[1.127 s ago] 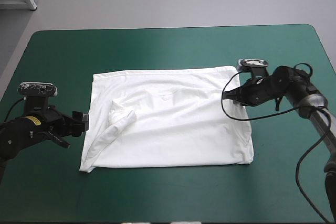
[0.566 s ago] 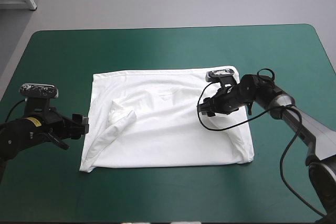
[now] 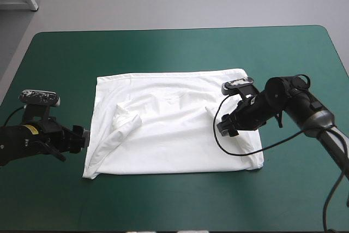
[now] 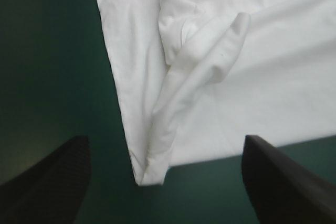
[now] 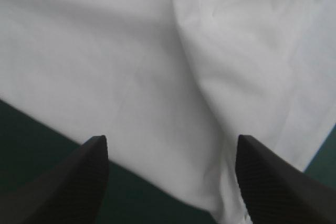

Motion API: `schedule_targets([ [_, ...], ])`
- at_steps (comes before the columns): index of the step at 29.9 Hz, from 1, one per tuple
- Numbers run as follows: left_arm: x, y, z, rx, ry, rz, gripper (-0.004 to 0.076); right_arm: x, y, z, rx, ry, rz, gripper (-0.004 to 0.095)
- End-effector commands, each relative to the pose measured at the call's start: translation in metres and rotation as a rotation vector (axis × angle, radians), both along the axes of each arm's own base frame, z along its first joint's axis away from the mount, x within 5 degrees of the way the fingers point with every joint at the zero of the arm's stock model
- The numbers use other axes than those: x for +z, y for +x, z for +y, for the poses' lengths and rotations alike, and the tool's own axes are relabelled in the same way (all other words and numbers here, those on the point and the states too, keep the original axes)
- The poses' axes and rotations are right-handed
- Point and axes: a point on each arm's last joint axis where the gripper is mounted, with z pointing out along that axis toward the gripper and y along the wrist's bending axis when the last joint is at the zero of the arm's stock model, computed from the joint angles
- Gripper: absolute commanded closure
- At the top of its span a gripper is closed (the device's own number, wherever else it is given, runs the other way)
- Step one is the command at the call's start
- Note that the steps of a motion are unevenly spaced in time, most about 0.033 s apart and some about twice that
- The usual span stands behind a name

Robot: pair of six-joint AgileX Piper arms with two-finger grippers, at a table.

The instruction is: Fold the cloth

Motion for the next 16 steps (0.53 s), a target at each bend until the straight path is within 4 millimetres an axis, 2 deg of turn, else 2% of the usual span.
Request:
schedule_targets([
  [1, 0.008, -0.008, -0.002, -0.037, -0.004, 0.008, 0.0167, 0.033, -0.026, -0.011, -0.009, -0.002, -0.048, 0.0283],
  [4, 0.007, -0.011, -0.001, -0.058, 0.014, 0.031, 0.0171, 0.051, -0.047, -0.024, -0.063, -0.012, -0.116, 0.0284],
  [8, -0.001, -0.017, -0.001, -0.057, 0.020, 0.046, 0.0171, 0.063, -0.091, -0.041, -0.113, 0.031, -0.190, 0.0284],
  [11, -0.017, -0.017, -0.001, -0.055, 0.021, 0.091, 0.0171, 0.055, -0.116, -0.051, -0.123, 0.043, -0.205, 0.0284],
  [16, -0.059, -0.009, 0.000, -0.036, 0.018, 0.147, 0.0171, 0.032, -0.127, -0.055, -0.129, 0.021, -0.147, 0.0284],
])
